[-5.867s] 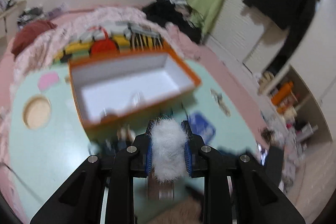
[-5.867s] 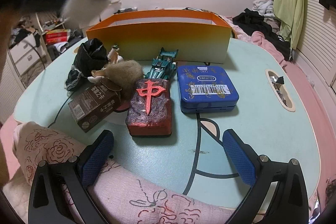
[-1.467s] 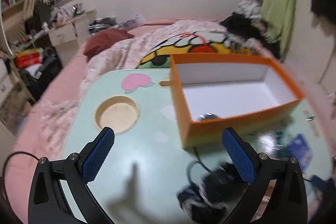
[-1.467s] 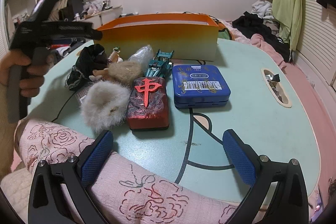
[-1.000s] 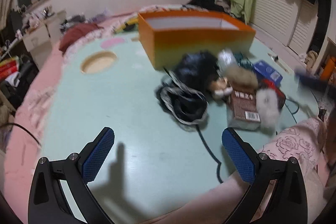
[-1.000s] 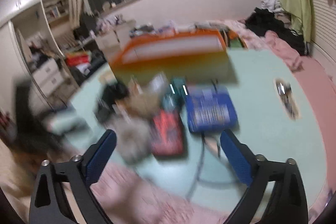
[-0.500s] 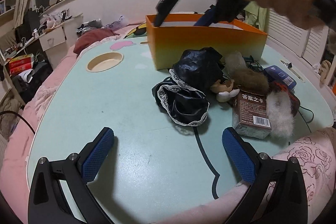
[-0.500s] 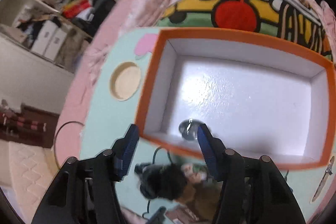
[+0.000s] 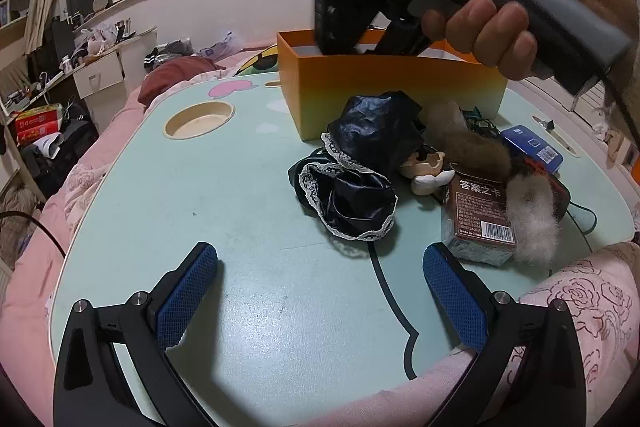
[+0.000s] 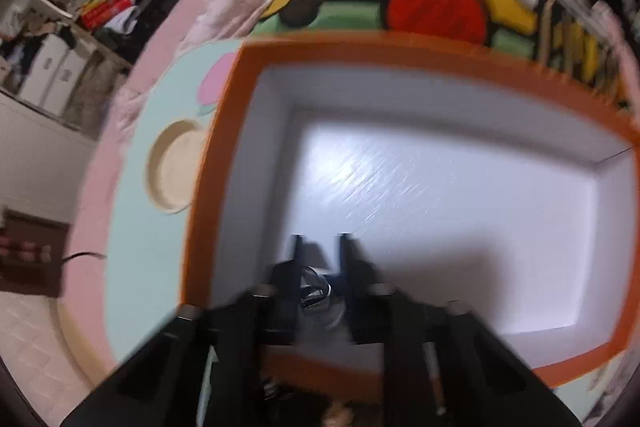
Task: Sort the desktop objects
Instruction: 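Lift the small clear item out and set it beside the plastic bag, right gripper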
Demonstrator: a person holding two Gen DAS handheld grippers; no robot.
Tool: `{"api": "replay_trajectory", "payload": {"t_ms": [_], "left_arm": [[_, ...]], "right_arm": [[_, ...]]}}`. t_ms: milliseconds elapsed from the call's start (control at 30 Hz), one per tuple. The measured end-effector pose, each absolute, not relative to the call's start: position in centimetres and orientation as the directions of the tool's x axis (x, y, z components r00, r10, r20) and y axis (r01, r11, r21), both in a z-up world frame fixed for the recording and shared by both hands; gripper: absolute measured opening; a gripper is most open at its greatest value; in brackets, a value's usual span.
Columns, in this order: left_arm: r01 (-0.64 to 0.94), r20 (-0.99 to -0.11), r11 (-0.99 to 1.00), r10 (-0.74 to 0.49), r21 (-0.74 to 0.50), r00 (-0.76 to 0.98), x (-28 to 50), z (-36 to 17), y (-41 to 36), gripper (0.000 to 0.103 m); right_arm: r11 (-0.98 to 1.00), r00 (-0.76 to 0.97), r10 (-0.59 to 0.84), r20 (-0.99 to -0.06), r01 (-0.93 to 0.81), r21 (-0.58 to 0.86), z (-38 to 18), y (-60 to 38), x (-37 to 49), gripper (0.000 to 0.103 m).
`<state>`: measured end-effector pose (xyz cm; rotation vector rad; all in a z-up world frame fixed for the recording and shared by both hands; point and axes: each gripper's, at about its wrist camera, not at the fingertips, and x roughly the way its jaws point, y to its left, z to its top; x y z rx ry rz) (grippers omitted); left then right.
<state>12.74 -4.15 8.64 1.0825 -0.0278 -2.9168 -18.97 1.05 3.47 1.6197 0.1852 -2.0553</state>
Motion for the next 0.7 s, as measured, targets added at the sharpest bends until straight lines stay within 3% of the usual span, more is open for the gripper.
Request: {"api": "replay_trajectory", "payload": {"t_ms": [100,500,700], "left_arm": [[0.022,-0.651,-0.999,-0.035,0.027,-0.758,12.7,8.7,-4.1,0.103],[0.022,-0.651,-0.999,-0.034,0.027,-0.758,12.8,8.7,-4.1,0.103],[0.023,-0.651,-0.999,-0.035,0.028,-0.758,12.8,8.7,-4.1,0.103]], "right_arm": [[-0.851,-0.189,-0.385,-0.903,0.452,0.268,5.3,2.7,-19.0,0.005],[-0.826,-0.326,-0.472,-0.819,0.488,0.282,12.2,8.0,-16.4,0.005],[-0.836,-0.396,-0.455,-0.798,0.497,0.23,10.9,13.6,-12.5,0.005]]}}
